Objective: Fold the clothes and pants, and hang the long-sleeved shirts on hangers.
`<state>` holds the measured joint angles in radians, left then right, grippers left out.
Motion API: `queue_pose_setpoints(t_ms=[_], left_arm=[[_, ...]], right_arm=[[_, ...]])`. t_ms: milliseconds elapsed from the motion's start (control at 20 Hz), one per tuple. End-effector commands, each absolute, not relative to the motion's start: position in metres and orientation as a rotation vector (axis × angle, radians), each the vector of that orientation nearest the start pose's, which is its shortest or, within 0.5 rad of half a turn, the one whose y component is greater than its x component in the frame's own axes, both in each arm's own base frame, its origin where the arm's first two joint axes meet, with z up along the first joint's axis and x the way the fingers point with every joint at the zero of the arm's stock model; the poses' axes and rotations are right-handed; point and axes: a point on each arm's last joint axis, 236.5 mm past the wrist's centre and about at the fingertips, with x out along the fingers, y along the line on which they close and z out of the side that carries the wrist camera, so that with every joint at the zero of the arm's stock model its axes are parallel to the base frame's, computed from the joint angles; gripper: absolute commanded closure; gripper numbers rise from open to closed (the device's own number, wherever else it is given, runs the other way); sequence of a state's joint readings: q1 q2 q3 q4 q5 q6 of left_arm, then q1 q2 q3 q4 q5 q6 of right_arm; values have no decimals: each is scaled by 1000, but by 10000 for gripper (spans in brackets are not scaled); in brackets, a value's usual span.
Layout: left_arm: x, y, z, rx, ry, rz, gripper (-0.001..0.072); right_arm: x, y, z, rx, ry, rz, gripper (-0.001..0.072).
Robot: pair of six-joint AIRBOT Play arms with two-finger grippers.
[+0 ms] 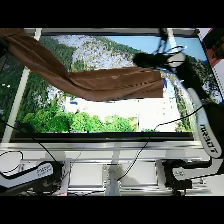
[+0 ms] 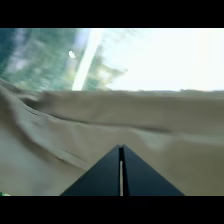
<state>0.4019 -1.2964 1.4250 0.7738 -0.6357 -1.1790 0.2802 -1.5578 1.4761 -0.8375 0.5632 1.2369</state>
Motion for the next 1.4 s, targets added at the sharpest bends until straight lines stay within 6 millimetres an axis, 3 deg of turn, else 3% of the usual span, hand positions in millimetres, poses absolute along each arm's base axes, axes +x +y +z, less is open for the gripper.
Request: queue_pose_setpoints(t_ms=[0,150,350,550,700,850,950,1100,1150,1200,1350], left_arm=[[509,64,242,-430,364,-77,673],[488,24,272,-392,346,-164,673],[458,6,298,-362,335,-214,672],[453,6,301,-348,336,-207,672],[451,-7,299,-356,353,-238,672],[451,-18,297,-353,364,-263,672],[451,-26,296,-350,369,-279,672],[458,-30,282,-355,403,-288,671],[462,-31,272,-360,429,-292,671],[465,-35,259,-365,468,-305,671],[467,-55,216,-378,614,-366,672]], right_arm=[[527,321,132,262,470,594,700],[512,373,91,282,603,676,700],[502,433,56,270,699,774,701],[487,489,44,297,737,866,701],[474,529,38,333,737,907,702],[457,552,5,407,812,886,703],[434,570,-14,486,902,899,702],[395,593,-22,419,929,980,702],[391,596,-23,395,919,996,702],[394,595,-24,382,904,989,701],[441,570,-19,386,819,909,701]])
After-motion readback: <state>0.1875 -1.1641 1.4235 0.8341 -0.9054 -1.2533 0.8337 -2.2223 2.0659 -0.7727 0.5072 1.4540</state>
